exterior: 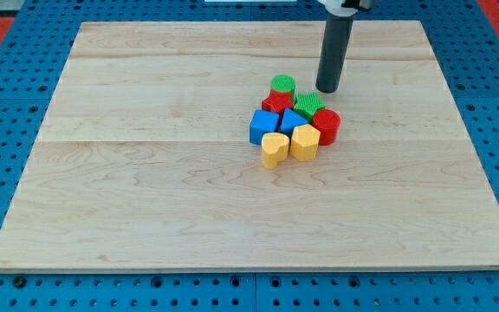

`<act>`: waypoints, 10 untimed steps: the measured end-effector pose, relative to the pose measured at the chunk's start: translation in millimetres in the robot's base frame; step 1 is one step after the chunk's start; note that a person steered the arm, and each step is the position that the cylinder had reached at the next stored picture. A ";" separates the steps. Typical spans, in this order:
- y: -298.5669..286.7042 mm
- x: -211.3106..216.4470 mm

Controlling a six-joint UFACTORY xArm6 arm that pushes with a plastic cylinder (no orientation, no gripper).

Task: Move the red star to the bottom left of the board

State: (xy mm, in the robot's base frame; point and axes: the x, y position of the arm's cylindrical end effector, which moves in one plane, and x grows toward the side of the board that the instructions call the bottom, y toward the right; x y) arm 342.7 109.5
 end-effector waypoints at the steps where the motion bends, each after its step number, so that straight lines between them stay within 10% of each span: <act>1: 0.0 0.0; 7: -12.4 -30.6; 10: -85.0 56.6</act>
State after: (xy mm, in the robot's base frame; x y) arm 399.3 24.5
